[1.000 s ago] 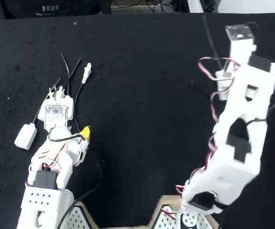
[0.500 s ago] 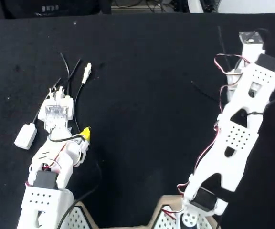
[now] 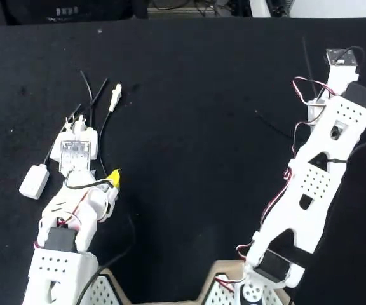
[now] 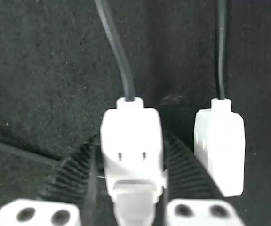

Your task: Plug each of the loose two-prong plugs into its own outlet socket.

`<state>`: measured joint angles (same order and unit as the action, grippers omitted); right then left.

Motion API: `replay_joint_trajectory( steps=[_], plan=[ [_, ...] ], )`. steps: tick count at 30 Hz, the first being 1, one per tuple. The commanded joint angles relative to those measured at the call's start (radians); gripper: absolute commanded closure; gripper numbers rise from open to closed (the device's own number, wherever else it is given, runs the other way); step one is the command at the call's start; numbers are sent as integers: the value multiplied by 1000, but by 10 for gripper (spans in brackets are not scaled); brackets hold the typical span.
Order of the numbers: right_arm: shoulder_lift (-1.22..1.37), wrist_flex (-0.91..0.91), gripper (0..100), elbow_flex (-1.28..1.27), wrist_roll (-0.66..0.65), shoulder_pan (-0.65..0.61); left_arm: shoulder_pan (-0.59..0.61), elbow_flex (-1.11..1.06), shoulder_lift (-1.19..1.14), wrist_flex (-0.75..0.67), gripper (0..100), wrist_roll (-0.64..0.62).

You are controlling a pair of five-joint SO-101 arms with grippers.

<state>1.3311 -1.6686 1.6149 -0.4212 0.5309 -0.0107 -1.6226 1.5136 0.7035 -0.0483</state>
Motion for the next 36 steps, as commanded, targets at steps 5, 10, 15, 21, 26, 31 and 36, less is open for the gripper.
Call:
replay_joint_trajectory(
  steps=[5,10,15,21,26,31,36],
  plan=[
    [-203,-5,701,54,9,-21,12,10,11,-17,827,8],
    [-335,11,701,48,9,-31,12,10,11,-17,827,8],
    [-440,8,701,47,9,-41,12,10,11,-17,827,8],
    [-530,-86,702,45,9,-46,12,10,11,-17,827,8],
    [-559,-98,777,45,11,-41,12,10,11,-17,827,8],
    [-687,-100,877,-35,157,-51,12,10,11,-17,827,8],
    [-995,-100,837,-366,244,-114,12,10,11,-17,827,8]
  ],
)
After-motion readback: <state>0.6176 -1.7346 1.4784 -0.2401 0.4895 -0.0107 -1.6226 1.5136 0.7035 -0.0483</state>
